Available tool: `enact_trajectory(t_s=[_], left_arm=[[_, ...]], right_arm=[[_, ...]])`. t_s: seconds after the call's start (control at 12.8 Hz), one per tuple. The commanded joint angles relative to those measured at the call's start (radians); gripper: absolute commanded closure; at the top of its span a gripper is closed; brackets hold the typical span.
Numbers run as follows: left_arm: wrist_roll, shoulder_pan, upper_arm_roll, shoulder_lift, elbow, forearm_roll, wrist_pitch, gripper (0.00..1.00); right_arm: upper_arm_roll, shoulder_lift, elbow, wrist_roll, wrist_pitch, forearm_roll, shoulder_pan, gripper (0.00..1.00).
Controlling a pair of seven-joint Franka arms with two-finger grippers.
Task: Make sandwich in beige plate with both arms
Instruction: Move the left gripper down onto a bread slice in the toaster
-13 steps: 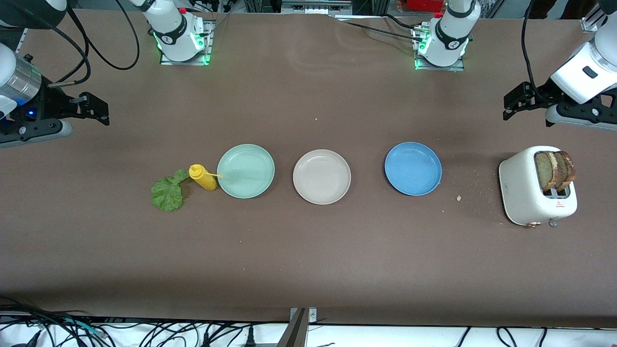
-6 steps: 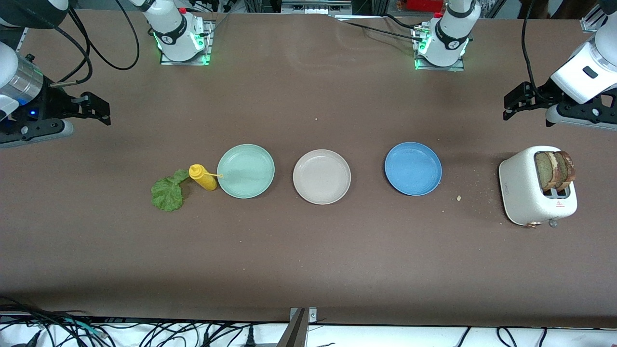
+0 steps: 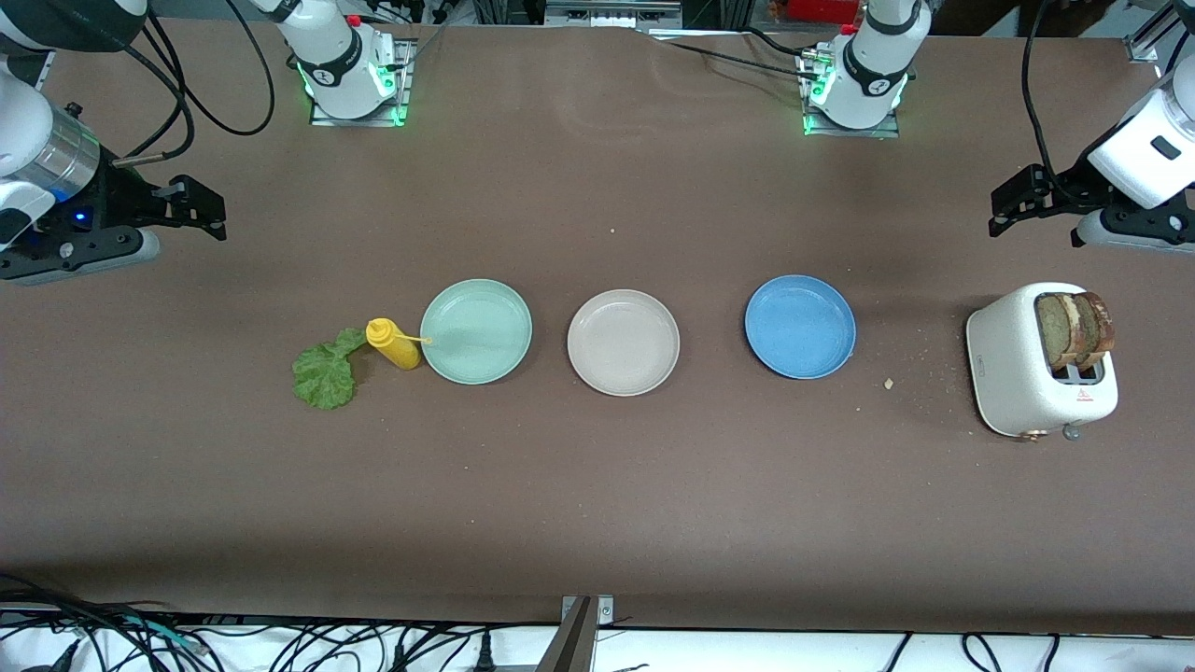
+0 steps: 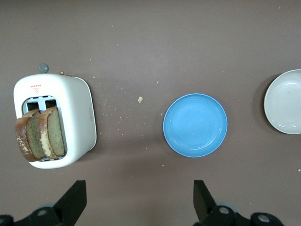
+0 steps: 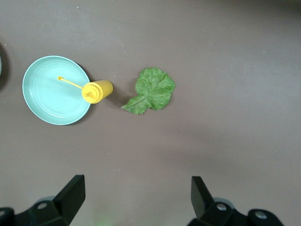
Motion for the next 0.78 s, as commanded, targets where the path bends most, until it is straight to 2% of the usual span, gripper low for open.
enact_trajectory(t_s=[0.0,0.16,0.31,0.39,0.62,0.7], left_arm=[[0.021,0.055,-0.002,0.085,0.031,-0.016,-0.025,0.00],[0.025,0.085,-0.002,0.096,0.023,-0.015,-0.039,0.00],[0.031,0.156,-0.002,0.151,0.026,0.005,-0.022,0.00],[0.046,0.183,-0.003,0.170,0.023,0.045,0.019,0.00],[0.137,0.249,-0.003,0.225,-0.001,0.061,0.135,0.00],[0.140,0.253,-0.002,0.224,-0.045,0.064,0.190,0.00]], right_arm=[[0.005,-0.007,0.010,0.011,-0.021,0.001,-0.004,0.00],[0.003,-0.007,0.010,0.007,-0.030,0.001,-0.004,0.00],[0.014,-0.024,0.011,0.013,-0.050,0.005,-0.002,0.00],[0.037,-0.028,0.011,0.013,-0.048,0.005,-0.004,0.00],[0.042,-0.029,0.011,0.011,-0.050,0.005,-0.004,0.00],[0.045,-0.029,0.011,0.007,-0.050,0.004,-0.004,0.00]])
